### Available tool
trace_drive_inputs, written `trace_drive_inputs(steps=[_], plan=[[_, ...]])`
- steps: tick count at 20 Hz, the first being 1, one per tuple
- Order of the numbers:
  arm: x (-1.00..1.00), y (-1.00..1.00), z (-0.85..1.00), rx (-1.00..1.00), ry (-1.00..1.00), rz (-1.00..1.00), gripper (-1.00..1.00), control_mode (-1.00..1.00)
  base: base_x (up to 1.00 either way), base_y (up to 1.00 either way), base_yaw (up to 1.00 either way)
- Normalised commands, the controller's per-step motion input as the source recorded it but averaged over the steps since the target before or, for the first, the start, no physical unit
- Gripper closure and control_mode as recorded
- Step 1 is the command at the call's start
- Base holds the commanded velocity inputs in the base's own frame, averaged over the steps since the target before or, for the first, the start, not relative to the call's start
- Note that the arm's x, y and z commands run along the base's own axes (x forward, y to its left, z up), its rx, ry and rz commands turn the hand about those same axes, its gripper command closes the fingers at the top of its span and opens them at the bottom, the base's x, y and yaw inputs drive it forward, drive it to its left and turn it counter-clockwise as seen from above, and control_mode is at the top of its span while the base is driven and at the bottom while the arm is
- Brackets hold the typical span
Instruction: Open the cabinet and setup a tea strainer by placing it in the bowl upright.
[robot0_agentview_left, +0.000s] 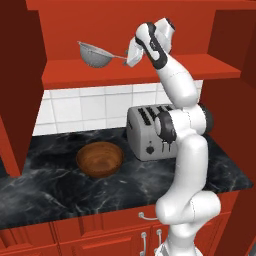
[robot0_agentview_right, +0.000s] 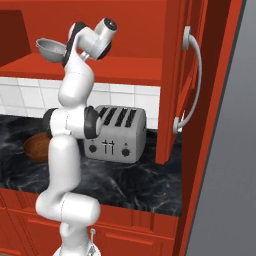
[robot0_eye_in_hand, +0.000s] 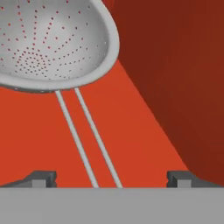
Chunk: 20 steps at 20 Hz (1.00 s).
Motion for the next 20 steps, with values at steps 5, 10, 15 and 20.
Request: trace_drive_inputs(steps=[5, 10, 15, 20], plan=[[0.38, 0.12, 0.0, 0.0, 0.0, 0.17, -1.0, -1.0, 0.0, 0.0, 0.0], [0.41, 0.13, 0.0, 0.01, 0.0, 0.15, -1.0, -1.0, 0.0, 0.0, 0.0], [0.28, 0.11, 0.0, 0.0, 0.0, 0.16, -1.0, -1.0, 0.0, 0.0, 0.0], [0.05, 0.21, -0.03, 0.0, 0.0, 0.12, -1.0, -1.0, 0.0, 0.0, 0.0]])
